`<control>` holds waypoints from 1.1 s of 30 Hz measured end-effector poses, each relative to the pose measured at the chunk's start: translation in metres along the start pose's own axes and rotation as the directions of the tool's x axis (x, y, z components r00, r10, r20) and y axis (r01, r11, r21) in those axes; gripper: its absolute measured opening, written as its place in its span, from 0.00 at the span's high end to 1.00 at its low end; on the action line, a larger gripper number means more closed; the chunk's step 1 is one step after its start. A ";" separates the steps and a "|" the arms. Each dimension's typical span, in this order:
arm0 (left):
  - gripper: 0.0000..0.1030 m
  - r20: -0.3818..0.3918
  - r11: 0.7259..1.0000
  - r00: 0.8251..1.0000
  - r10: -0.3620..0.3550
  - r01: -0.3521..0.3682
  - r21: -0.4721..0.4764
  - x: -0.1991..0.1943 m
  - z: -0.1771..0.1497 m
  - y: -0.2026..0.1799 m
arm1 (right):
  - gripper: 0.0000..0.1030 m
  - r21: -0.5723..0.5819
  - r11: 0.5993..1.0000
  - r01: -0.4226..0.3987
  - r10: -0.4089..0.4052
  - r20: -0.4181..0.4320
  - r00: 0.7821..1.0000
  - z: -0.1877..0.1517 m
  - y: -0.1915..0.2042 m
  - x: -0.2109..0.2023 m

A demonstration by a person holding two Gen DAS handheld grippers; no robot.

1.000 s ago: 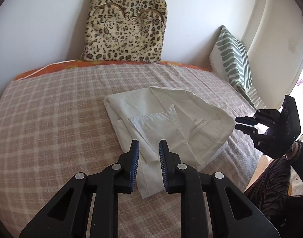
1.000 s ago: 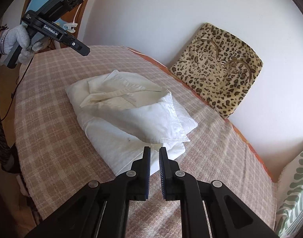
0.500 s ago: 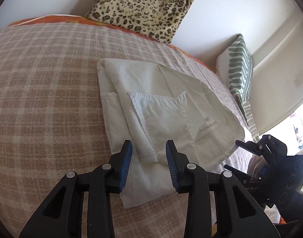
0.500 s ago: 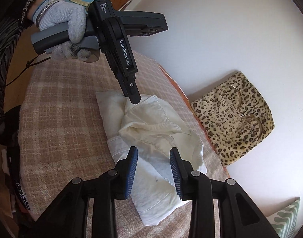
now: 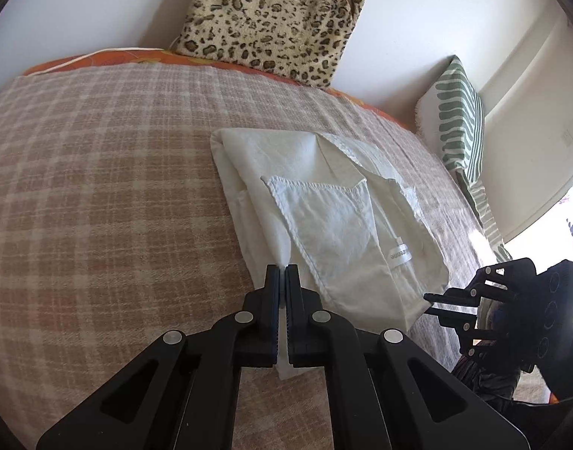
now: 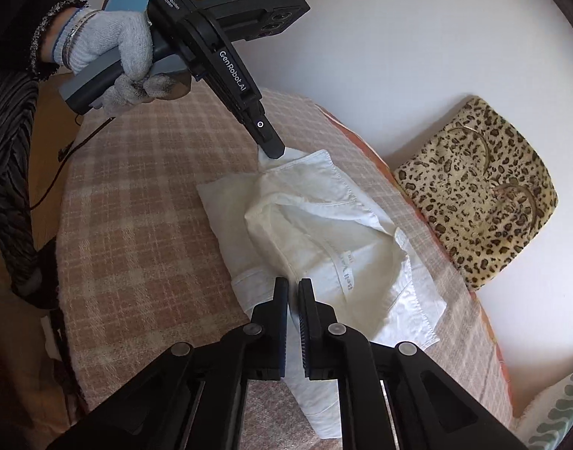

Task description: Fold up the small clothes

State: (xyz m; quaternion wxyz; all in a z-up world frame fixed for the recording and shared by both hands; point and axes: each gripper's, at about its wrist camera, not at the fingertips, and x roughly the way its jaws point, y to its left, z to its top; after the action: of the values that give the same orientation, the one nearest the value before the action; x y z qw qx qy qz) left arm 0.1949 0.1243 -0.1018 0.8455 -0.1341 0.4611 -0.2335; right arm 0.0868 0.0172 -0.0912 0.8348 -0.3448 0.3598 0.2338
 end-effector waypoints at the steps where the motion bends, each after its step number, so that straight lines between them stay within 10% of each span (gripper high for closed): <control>1: 0.98 -0.016 1.000 1.000 0.007 -0.008 -0.009 0.003 -0.003 0.003 | 0.96 -0.016 1.000 -0.007 0.006 -0.030 1.000 -0.004 0.006 0.005; 5: 0.90 0.009 0.999 0.999 0.051 -0.051 -0.009 -0.007 -0.006 0.003 | 0.91 -0.003 0.998 -0.066 0.065 -0.090 0.994 -0.021 0.012 0.000; 9: 0.89 0.088 0.998 0.995 0.052 -0.054 0.014 -0.026 0.006 -0.005 | 0.71 0.223 0.962 -0.159 0.153 0.041 0.987 -0.031 -0.031 -0.040; 12: 0.66 0.114 1.000 0.993 0.025 -0.023 -0.020 -0.026 0.019 -0.006 | 0.67 0.425 0.897 -0.119 0.095 0.078 0.992 -0.034 -0.078 -0.045; 13: 0.50 0.116 0.999 0.993 0.016 -0.010 -0.050 -0.023 0.022 -0.003 | 0.64 0.494 0.864 -0.101 0.071 0.080 0.994 -0.038 -0.092 -0.043; 16: 0.45 0.110 0.991 0.993 -0.036 0.050 -0.127 -0.009 0.031 0.006 | 0.29 0.675 0.736 -0.054 0.034 0.043 0.999 -0.056 -0.133 -0.022; 24: 0.44 0.094 0.921 0.988 -0.122 0.148 -0.361 0.028 0.035 0.048 | 0.29 0.927 0.322 -0.190 0.256 0.108 0.960 -0.140 -0.166 0.033; 27: 0.45 0.067 0.943 0.993 -0.100 0.116 -0.313 0.039 0.032 0.041 | 0.27 0.943 0.192 -0.270 0.300 0.206 0.931 -0.159 -0.166 0.037; 33: 0.47 0.071 0.962 0.992 -0.105 0.120 -0.247 0.045 0.027 0.029 | 0.26 0.919 0.087 -0.384 0.354 0.332 0.875 -0.166 -0.160 0.043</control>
State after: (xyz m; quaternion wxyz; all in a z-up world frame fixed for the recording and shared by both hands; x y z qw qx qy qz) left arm 0.2467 0.1260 -0.1318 0.8199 -0.2724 0.4543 -0.2173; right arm 0.1432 -0.2048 -0.1424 0.7776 0.3625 0.4883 0.1596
